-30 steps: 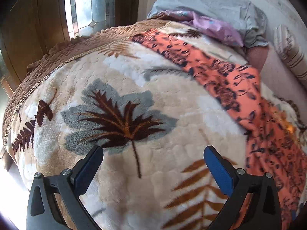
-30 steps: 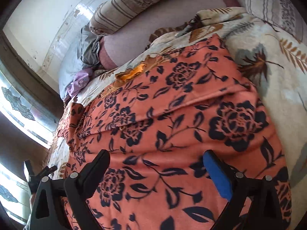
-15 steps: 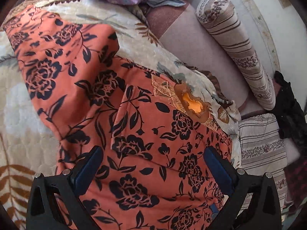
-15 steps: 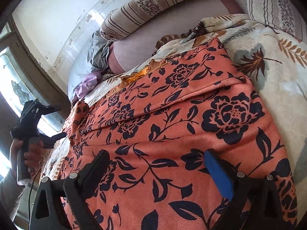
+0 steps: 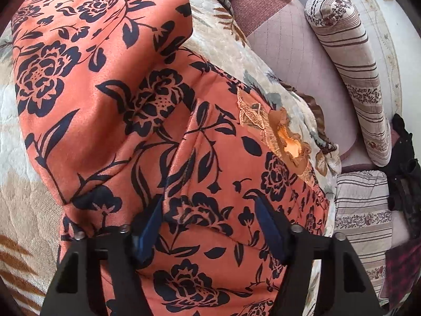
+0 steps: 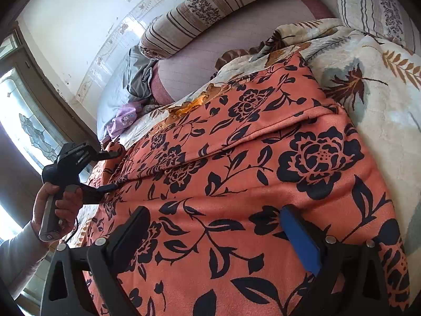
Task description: Fold small clothes
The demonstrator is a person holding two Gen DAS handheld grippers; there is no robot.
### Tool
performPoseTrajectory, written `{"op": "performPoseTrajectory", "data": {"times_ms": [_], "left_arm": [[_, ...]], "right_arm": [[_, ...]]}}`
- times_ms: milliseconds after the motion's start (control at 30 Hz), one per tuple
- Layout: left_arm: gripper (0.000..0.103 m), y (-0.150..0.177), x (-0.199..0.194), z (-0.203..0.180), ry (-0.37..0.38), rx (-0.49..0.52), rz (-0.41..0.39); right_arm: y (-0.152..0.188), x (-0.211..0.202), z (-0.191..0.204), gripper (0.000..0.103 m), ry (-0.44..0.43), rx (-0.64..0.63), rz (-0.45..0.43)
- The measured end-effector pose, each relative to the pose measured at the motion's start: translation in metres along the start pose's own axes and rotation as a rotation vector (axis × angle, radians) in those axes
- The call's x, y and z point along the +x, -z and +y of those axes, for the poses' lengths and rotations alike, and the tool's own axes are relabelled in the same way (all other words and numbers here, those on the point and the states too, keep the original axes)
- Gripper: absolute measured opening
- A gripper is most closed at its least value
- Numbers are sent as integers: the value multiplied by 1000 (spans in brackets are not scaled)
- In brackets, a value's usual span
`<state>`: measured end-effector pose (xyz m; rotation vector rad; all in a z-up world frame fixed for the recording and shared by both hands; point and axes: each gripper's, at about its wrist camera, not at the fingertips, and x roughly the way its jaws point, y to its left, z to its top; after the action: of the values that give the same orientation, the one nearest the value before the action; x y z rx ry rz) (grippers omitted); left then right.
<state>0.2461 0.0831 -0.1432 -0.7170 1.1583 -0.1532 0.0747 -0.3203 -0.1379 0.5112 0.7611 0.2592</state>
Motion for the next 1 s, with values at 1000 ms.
{"op": "performPoseTrajectory", "data": {"times_ms": [1000], "left_arm": [[54,44,-52,-63,-255,390,-289]], "right_arm": [[-7,1,0,101,-3,6,39]]}}
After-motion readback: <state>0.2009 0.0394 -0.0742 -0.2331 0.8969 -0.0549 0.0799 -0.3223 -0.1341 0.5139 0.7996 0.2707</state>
